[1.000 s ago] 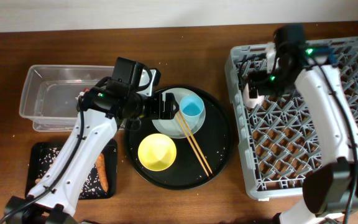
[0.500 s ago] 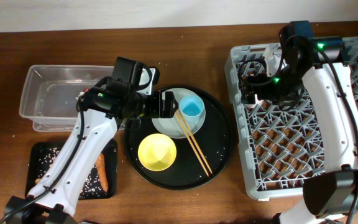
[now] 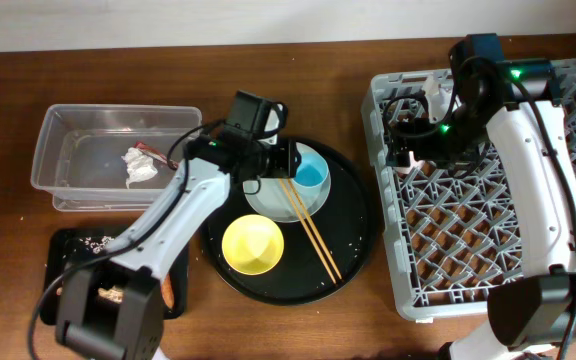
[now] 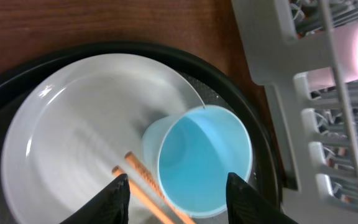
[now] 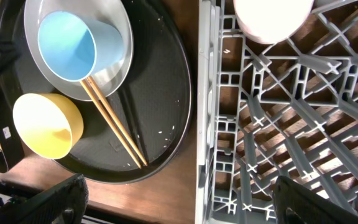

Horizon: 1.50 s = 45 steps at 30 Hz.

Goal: Sort waste into correct bins and load items into the dishwasher rack
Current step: 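Move the left gripper to the light-blue cup and grasp it, then lift the light-blue cup with the left gripper and hand it to the right gripper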

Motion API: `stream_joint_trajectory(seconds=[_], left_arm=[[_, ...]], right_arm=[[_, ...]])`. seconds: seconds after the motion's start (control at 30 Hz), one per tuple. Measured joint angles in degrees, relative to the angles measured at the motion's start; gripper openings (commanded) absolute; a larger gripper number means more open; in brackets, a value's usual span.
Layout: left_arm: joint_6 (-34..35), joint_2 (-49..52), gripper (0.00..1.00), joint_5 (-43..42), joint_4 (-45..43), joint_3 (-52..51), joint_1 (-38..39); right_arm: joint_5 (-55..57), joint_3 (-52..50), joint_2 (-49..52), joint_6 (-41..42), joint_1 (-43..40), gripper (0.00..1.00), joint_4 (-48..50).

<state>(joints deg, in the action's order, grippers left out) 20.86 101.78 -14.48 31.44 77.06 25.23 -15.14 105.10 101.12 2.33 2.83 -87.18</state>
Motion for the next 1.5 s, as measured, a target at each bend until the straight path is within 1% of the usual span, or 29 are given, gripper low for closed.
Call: stream_joint_trajectory(seconds=[0.17, 0.27, 0.3, 0.33, 0.43, 0.5, 0.63, 0.7, 0.8, 0.9, 1.03, 1.07, 1.1, 1.13, 1.23, 1.4, 1.5], left_arm=[[0.0, 4.3, 0.47, 0.2, -2.2, 0.0, 0.6], [0.2, 6.0, 0.36, 0.2, -2.3, 0.0, 0.6], [0.2, 6.4, 0.29, 0.2, -2.4, 0.0, 0.6], [0.2, 6.7, 0.27, 0.2, -2.5, 0.0, 0.6], [0.6, 6.9, 0.26, 0.4, -3.5, 0.0, 0.6], [0.6, 7.0, 0.22, 0.4, -3.8, 0.0, 0.6], [0.6, 7.4, 0.22, 0.4, -3.9, 0.0, 0.6], [0.6, 7.7, 0.17, 0.4, -3.9, 0.0, 0.6], [0.7, 8.6, 0.16, 0.4, -4.7, 0.0, 0.6], [0.8, 8.8, 0.05, 0.5, -5.4, 0.0, 0.6], [1.0, 8.8, 0.03, 0.8, -5.6, 0.0, 0.6], [1.0, 8.8, 0.0, 0.9, -5.7, 0.0, 0.6], [1.0, 8.8, 0.0, 1.0, -5.9, 0.0, 0.6], [1.0, 8.8, 0.0, 1.0, -6.3, 0.0, 0.6], [1.0, 8.9, 0.0, 0.9, -6.2, 0.9, 0.6], [1.0, 8.9, 0.0, -4.4, -2.4, 7.4, -1.5], [1.0, 8.4, 0.0, -16.3, 2.9, 12.4, -7.6]], right_arm=[[0.2, 0.0, 0.0, 0.0, 0.0, 0.94, 0.0], [0.2, 0.0, 0.0, 0.0, 0.0, 0.94, 0.0], [0.2, 0.0, 0.0, 0.0, 0.0, 0.94, 0.0], [0.2, 0.0, 0.0, 0.0, 0.0, 0.94, 0.0], [0.2, 0.0, 0.0, 0.0, 0.0, 0.94, 0.0], [0.2, 0.0, 0.0, 0.0, 0.0, 0.94, 0.0], [0.2, 0.0, 0.0, 0.0, 0.0, 0.94, 0.0], [0.2, 0.0, 0.0, 0.0, 0.0, 0.94, 0.0], [0.2, 0.0, 0.0, 0.0, 0.0, 0.94, 0.0], [0.2, 0.0, 0.0, 0.0, 0.0, 0.94, 0.0], [0.2, 0.0, 0.0, 0.0, 0.0, 0.94, 0.0], [0.2, 0.0, 0.0, 0.0, 0.0, 0.94, 0.0], [0.2, 0.0, 0.0, 0.0, 0.0, 0.95, 0.0], [0.2, 0.0, 0.0, 0.0, 0.0, 1.0, 0.0], [0.4, 0.0, 0.0, -0.1, 0.0, 0.98, 0.0], [3.8, 0.0, 0.0, -0.2, 0.0, 0.98, 0.0], [4.8, 0.0, 0.0, -0.2, 0.0, 0.98, -0.2]])
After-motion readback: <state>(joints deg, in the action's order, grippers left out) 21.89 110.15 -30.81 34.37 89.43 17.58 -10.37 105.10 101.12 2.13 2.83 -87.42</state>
